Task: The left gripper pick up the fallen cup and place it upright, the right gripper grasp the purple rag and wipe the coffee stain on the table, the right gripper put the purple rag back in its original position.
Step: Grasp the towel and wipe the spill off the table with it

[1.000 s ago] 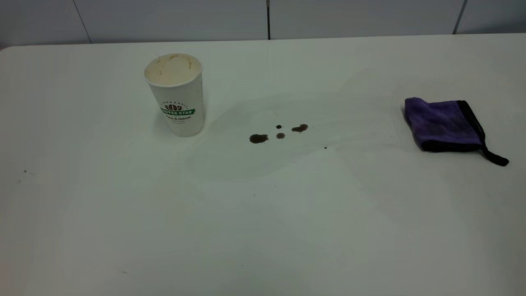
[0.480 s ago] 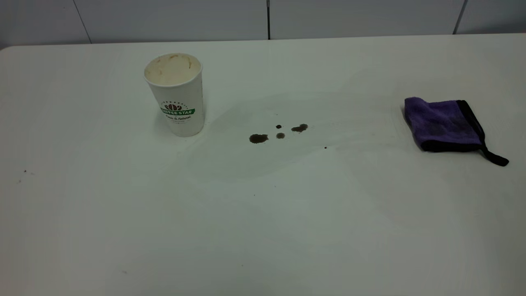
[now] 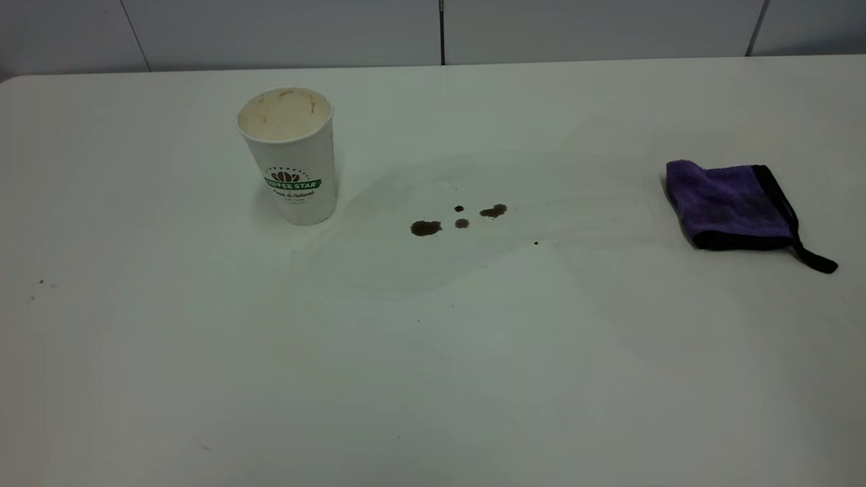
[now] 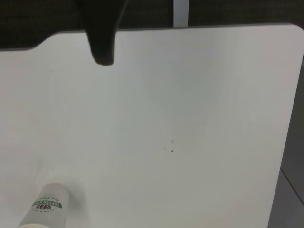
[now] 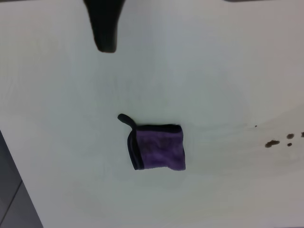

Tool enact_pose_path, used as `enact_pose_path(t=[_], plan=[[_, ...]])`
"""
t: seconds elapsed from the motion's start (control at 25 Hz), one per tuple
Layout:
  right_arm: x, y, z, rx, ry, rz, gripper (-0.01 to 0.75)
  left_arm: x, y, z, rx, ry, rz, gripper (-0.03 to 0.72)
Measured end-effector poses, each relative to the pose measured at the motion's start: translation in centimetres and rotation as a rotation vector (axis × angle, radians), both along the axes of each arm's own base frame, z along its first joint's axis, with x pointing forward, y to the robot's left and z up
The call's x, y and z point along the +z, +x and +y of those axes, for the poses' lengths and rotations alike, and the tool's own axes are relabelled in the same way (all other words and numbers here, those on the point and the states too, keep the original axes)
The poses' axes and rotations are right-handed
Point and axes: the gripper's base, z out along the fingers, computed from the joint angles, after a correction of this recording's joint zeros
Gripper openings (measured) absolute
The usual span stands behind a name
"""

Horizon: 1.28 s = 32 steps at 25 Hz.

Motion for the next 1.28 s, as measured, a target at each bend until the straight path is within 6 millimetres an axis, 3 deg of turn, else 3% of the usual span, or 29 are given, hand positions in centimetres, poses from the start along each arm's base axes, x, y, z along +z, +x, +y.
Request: enact_pose_path(t=[1.28], plan=[[0.07,0.12,0.33,0.023,0.034,0.004,0.591,0.0,0.0,-0.09,-0.011,-0.002,0.0,0.58]])
